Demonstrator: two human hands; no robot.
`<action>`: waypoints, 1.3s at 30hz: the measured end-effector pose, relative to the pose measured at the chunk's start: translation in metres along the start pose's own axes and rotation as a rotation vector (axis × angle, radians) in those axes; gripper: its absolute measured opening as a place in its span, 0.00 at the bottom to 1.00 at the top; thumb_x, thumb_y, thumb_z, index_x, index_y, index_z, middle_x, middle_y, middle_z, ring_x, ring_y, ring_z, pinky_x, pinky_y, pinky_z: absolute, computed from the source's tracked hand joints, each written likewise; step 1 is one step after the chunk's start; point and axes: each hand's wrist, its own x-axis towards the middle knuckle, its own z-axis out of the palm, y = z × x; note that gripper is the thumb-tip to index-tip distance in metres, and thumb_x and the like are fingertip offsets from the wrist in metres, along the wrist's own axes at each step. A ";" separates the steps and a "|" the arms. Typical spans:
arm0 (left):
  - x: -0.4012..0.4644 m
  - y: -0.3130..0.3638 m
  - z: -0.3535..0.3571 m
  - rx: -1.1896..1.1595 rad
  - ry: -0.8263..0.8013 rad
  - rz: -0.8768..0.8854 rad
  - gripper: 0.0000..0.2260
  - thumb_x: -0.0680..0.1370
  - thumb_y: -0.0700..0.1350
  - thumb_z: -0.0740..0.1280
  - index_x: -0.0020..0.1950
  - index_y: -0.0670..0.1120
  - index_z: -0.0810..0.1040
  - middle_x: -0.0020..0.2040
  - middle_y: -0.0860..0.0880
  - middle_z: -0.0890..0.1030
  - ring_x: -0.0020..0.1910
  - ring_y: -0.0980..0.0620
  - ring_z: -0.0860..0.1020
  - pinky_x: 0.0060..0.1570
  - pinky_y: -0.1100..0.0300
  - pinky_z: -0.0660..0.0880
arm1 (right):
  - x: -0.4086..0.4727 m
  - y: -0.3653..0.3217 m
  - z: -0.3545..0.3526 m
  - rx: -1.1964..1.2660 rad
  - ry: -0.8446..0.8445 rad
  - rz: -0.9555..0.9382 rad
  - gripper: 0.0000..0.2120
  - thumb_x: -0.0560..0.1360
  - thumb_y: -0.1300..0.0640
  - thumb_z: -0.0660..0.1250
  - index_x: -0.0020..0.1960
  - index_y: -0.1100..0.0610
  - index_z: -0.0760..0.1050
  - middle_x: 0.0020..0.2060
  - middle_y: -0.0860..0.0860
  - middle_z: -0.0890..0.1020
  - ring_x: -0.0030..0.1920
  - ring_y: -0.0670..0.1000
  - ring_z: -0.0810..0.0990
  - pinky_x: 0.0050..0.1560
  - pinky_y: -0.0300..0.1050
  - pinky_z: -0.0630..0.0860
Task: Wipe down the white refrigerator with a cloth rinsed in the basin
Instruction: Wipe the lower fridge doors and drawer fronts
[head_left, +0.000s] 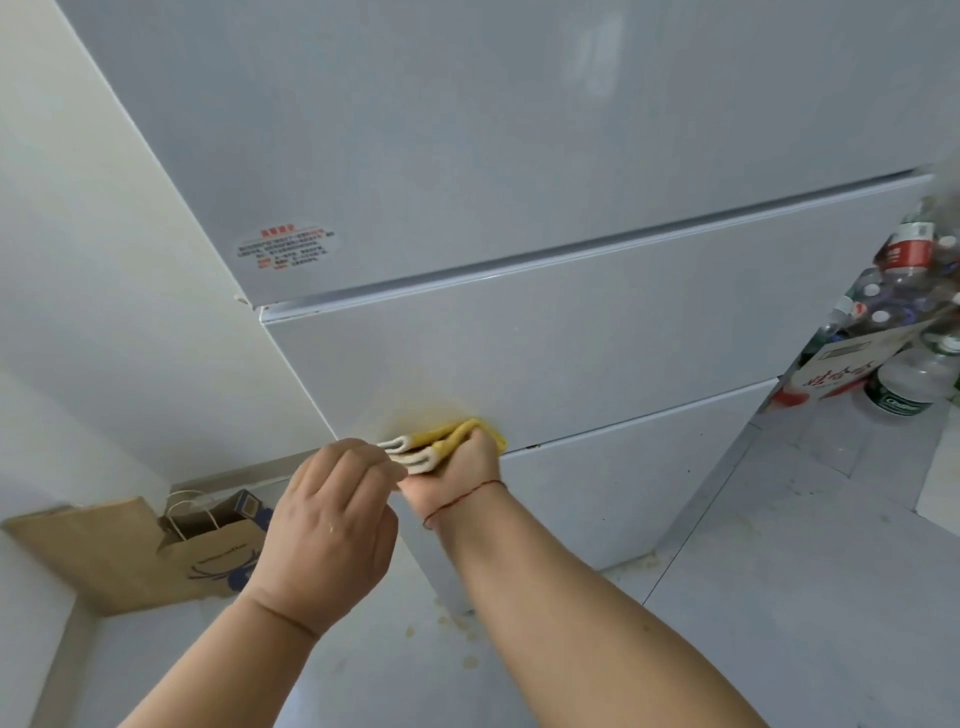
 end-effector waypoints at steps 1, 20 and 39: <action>0.002 0.002 0.002 -0.009 0.006 0.002 0.11 0.72 0.34 0.58 0.49 0.40 0.78 0.44 0.42 0.80 0.49 0.44 0.75 0.50 0.53 0.73 | -0.002 -0.010 -0.005 -0.077 0.020 -0.026 0.11 0.61 0.63 0.63 0.40 0.69 0.75 0.52 0.73 0.74 0.50 0.65 0.79 0.52 0.61 0.75; 0.008 0.003 -0.021 -0.048 0.108 -0.132 0.07 0.76 0.40 0.59 0.52 0.44 0.72 0.45 0.42 0.80 0.47 0.43 0.76 0.47 0.50 0.73 | 0.001 -0.002 -0.001 -1.459 0.872 -1.669 0.30 0.78 0.41 0.52 0.70 0.62 0.63 0.69 0.59 0.60 0.68 0.62 0.61 0.68 0.53 0.56; -0.005 0.006 -0.035 -0.030 0.084 -0.194 0.05 0.76 0.41 0.59 0.50 0.44 0.72 0.43 0.44 0.79 0.43 0.45 0.75 0.45 0.53 0.71 | 0.017 -0.039 -0.058 -2.786 -0.657 -1.865 0.13 0.76 0.56 0.64 0.59 0.49 0.80 0.57 0.40 0.80 0.59 0.44 0.77 0.56 0.42 0.69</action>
